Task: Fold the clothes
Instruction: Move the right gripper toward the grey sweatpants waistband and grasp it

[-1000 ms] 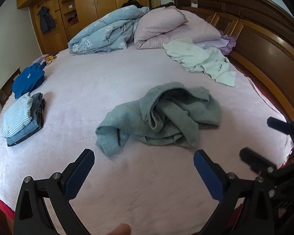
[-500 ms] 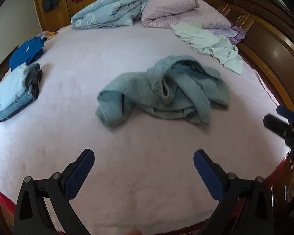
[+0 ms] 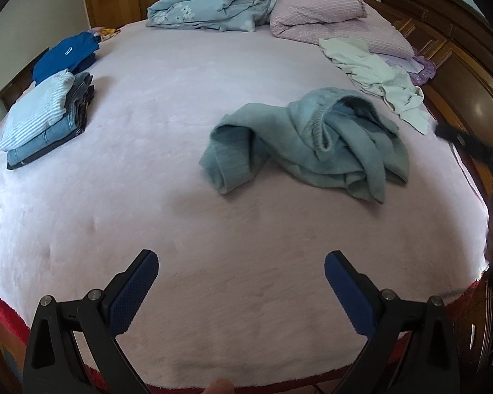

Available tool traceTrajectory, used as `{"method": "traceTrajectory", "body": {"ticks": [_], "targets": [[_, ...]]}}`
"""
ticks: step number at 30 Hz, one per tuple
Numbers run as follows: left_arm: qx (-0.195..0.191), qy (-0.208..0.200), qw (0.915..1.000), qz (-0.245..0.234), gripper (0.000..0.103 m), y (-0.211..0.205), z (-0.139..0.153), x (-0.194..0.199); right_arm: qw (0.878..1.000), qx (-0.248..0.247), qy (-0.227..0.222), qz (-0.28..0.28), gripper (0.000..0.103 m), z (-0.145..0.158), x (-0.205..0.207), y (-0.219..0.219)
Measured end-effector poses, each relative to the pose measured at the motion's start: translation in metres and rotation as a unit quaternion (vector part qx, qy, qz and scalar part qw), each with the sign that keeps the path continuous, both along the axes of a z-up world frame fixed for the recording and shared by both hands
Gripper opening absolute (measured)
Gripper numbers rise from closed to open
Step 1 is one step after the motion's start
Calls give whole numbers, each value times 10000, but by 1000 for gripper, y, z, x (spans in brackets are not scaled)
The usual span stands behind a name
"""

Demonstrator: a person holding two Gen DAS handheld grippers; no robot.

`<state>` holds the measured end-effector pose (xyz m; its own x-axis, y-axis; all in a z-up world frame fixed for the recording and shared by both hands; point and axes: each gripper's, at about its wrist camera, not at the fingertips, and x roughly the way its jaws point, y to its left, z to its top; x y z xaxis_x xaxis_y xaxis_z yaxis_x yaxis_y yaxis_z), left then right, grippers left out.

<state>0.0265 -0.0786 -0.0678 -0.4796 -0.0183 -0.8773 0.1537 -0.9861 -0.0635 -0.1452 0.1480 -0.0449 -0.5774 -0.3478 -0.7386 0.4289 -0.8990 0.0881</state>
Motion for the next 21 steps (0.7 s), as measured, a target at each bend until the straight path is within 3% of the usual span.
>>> {"method": "traceTrajectory", "body": {"ticks": [3,7,11,14,18,20,21], "targets": [[-37,-57,10000,-40,102,-2,-5,-1,9989,183,-421,58,82,-22,-31,-11],[-43,-95,9999,-60,102,-6,-10,-4,9971,279,-571,415,77,-37,-37,-36],[-32,-137,9999,-15,102,-13,-15,-9,9944,589,-163,864,73,-36,-31,-69],[24,-189,9998,29,102,-17,-19,-11,9901,1223,66,680,73,-43,-42,-74],[111,-239,9996,70,102,-22,-26,-13,9915,1123,-303,577,73,-58,-60,-58],[154,-274,9995,88,102,-23,-29,-14,9908,1142,-429,583,70,-64,-69,-56],[180,-288,9994,94,102,-23,-31,-14,9904,1185,-438,559,64,-67,-74,-57]]}}
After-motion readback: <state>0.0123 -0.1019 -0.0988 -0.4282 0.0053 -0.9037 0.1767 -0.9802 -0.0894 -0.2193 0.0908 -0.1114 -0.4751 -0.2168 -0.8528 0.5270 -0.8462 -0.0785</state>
